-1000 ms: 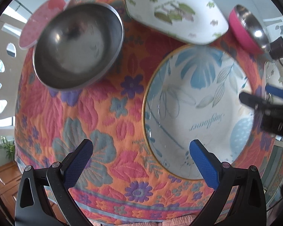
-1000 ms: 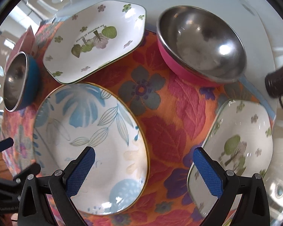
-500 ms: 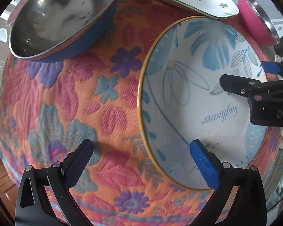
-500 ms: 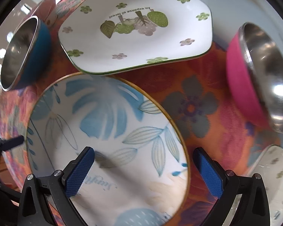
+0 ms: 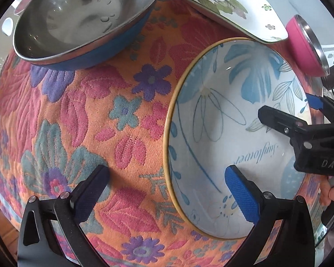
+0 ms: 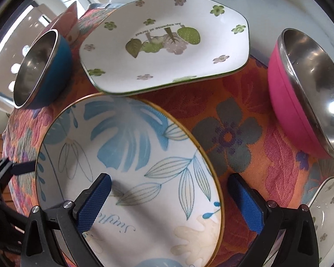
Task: Organize plates and bowls
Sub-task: 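Move the left tool to the blue-leaf plate rim and close it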
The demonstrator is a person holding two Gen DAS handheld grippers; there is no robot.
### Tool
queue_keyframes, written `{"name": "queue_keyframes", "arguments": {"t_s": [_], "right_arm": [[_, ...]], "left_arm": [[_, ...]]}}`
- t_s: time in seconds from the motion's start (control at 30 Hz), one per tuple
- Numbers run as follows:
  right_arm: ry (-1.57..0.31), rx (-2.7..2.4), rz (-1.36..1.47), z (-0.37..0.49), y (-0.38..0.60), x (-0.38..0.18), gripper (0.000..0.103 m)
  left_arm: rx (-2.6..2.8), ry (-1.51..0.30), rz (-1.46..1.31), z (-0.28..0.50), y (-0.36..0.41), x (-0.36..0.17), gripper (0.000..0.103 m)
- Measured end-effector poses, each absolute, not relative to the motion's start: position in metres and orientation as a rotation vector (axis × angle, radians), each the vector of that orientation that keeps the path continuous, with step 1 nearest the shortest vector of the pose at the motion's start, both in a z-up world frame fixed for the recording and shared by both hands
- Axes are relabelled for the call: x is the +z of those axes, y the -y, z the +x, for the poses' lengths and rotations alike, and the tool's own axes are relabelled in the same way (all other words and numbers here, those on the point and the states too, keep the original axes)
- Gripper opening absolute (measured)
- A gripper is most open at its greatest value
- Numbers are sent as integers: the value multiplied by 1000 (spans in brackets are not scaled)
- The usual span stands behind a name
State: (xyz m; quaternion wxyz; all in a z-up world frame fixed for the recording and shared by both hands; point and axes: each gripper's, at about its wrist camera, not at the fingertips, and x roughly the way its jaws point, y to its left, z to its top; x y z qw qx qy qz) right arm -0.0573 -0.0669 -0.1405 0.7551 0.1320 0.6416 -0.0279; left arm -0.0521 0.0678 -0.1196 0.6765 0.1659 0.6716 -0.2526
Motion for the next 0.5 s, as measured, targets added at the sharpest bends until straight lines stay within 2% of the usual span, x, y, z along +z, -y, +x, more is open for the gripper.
{"name": "queue_keyframes", "arguments": {"t_s": [0.13, 0.17, 0.23, 0.3, 0.37, 0.5], "right_arm": [[-1489, -72, 320, -56, 62, -141, 103], [-1528, -50, 308, -54, 56, -141, 102], [-1569, -32, 278, -51, 45, -142, 100], [-1577, -44, 324, -57, 43, -141, 98], [-1567, -66, 366, -59, 42, -137, 92], [-1533, -47, 520, -79, 45, -129, 85]], "left_arm": [[-602, -1489, 396, -66, -73, -119, 103], [-607, -1476, 390, -68, -76, -118, 100], [-615, -1432, 381, -78, -84, -107, 88], [-656, -1405, 376, -84, -89, -98, 66], [-706, -1396, 383, -85, -93, -96, 54], [-771, -1413, 377, -81, -105, -95, 42]]}}
